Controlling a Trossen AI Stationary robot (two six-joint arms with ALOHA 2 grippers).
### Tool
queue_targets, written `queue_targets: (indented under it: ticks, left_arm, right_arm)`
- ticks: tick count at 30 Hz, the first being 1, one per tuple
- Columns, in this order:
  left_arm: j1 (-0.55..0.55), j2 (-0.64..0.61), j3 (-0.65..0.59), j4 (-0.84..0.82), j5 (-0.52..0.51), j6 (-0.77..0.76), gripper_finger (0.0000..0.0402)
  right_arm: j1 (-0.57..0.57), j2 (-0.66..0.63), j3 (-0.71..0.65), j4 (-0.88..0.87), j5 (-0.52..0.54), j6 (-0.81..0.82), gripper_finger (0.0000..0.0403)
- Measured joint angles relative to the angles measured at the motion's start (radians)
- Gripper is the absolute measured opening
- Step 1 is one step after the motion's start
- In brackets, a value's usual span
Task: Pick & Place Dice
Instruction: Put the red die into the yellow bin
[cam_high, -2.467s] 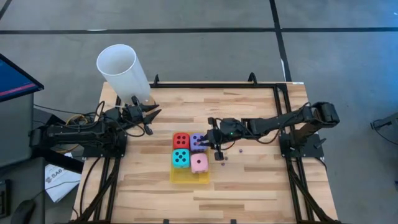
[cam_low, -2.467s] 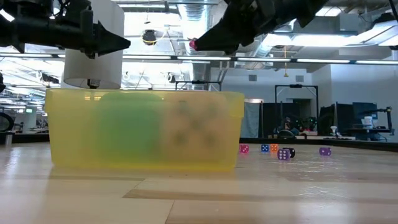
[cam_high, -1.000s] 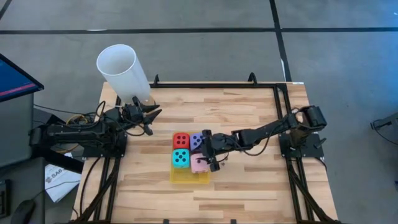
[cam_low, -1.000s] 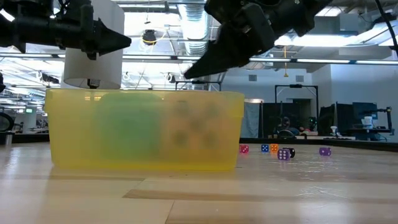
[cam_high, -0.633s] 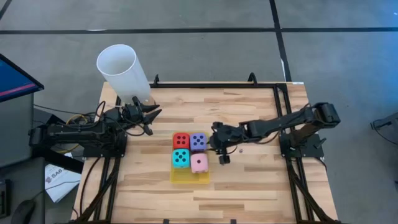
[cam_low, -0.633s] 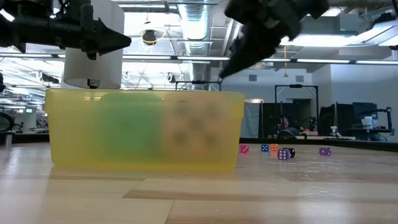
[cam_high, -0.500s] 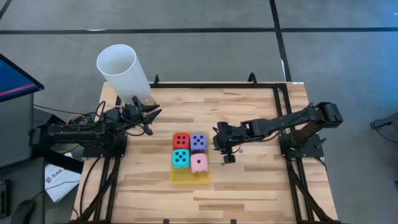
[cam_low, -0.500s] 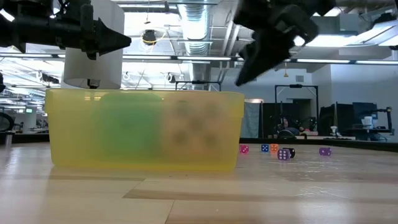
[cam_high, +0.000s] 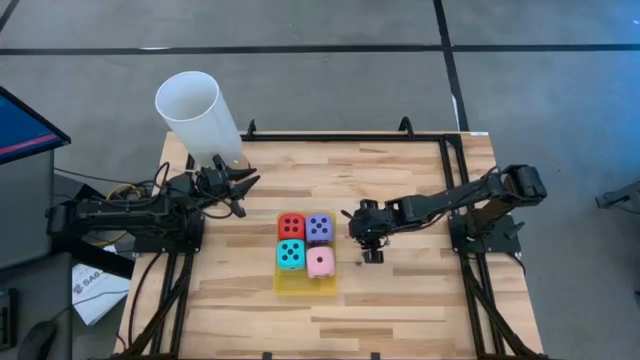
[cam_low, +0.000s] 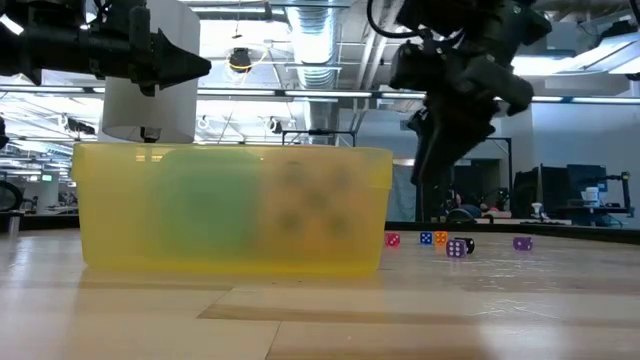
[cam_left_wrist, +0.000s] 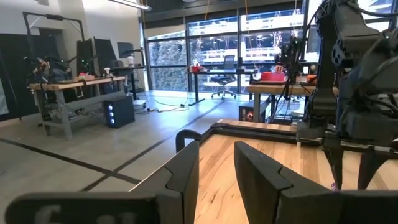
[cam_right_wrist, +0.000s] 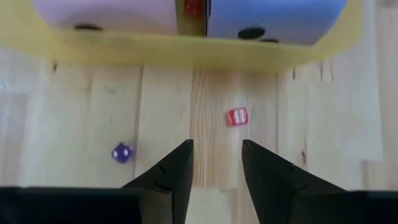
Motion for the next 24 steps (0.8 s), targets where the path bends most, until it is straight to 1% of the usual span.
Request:
queue_targets:
  ticks: [6, 13, 18, 24]
  left_arm:
    - [0.000, 0.000, 0.000, 0.002, 0.000, 0.000, 0.0090]
    - [0.000, 0.000, 0.000, 0.002, 0.000, 0.000, 0.0090]
    - [0.000, 0.000, 0.000, 0.002, 0.000, 0.000, 0.0090]
    - [0.000, 0.000, 0.000, 0.002, 0.000, 0.000, 0.0090]
  right_arm:
    - [-0.006, 0.000, -0.065, 0.064, 0.000, 0.016, 0.0109]
    - [-0.050, -0.001, -0.193, 0.323, 0.000, -0.018, 0.0098]
    - [-0.081, 0.000, -0.260, 0.457, -0.002, -0.027, 0.0098]
    - [-0.106, 0.000, -0.267, 0.463, -0.004, -0.027, 0.0098]
